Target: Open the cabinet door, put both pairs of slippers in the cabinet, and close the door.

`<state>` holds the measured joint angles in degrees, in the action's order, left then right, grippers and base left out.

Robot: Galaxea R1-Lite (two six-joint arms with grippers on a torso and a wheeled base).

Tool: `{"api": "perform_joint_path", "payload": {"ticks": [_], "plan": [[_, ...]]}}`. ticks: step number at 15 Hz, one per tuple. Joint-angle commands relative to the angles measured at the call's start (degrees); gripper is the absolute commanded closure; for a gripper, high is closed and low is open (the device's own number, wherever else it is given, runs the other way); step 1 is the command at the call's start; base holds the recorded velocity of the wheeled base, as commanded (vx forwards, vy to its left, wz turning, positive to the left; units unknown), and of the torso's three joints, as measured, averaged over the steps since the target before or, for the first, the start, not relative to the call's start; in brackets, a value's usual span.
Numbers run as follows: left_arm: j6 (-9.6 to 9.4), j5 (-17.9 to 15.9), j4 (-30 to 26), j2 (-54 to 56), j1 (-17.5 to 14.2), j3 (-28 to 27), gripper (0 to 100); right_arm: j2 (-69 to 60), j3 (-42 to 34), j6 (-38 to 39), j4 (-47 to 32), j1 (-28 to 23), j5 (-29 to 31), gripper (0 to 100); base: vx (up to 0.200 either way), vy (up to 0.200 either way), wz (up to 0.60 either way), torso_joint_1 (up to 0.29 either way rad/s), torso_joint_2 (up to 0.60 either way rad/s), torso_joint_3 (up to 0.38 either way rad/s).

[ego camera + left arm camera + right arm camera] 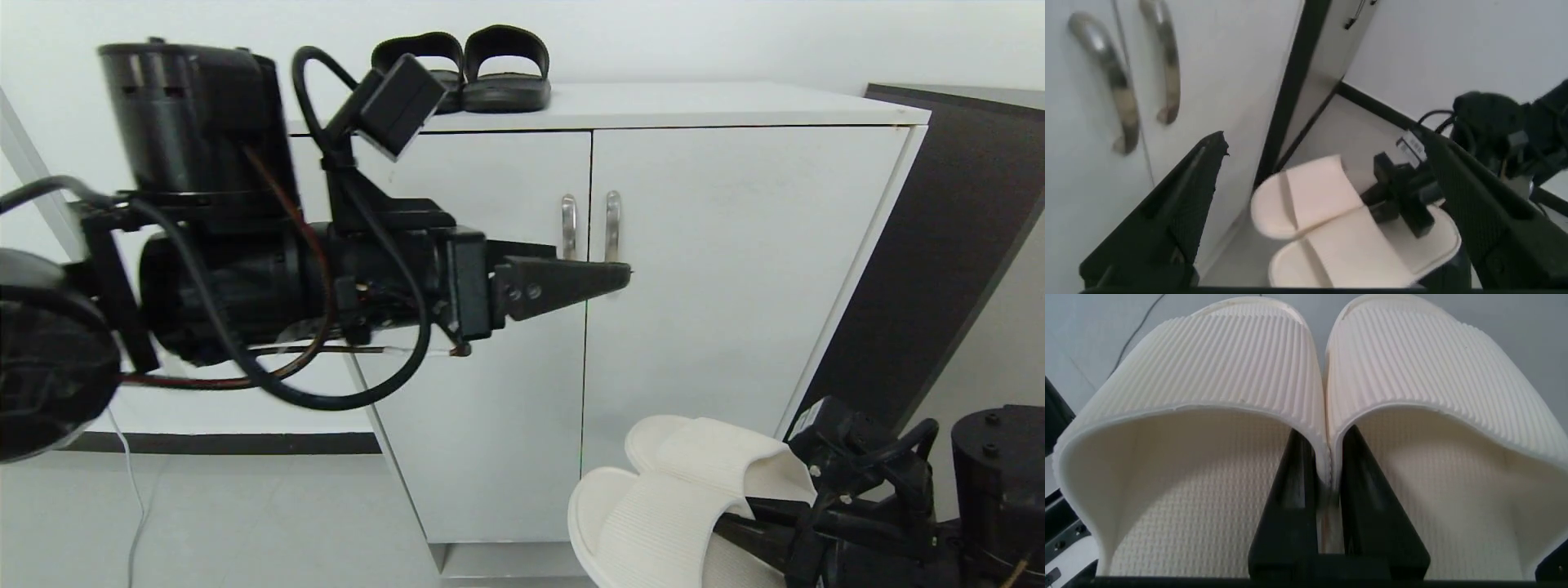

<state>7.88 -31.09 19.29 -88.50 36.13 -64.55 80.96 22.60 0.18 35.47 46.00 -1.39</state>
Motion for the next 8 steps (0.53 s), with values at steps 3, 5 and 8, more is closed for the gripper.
{"api": "perform_joint_path", "payload": {"ticks": [3, 5, 8], "plan": [[5.22, -3.5, 0.1, -9.0, 0.6, -8.6, 0, -0.5, 0.2, 0.2, 0.0, 0.1, 0.0, 100, 0.0, 0.0, 0.0, 0.0, 0.0, 0.0], [6.19, -3.2, 0.4, -11.5, 0.5, -11.5, 0, -0.4, 0.3, 0.2, 0.0, 0.0, 0.0, 100, 0.0, 0.0, 0.0, 0.0, 0.0, 0.0], [6.8, 1.1, 0.9, -14.2, 0.5, -13.8, 0, -0.4, 0.3, 0.2, 0.0, 0.0, 0.0, 100, 0.0, 0.0, 0.0, 0.0, 0.0, 0.0]]}}
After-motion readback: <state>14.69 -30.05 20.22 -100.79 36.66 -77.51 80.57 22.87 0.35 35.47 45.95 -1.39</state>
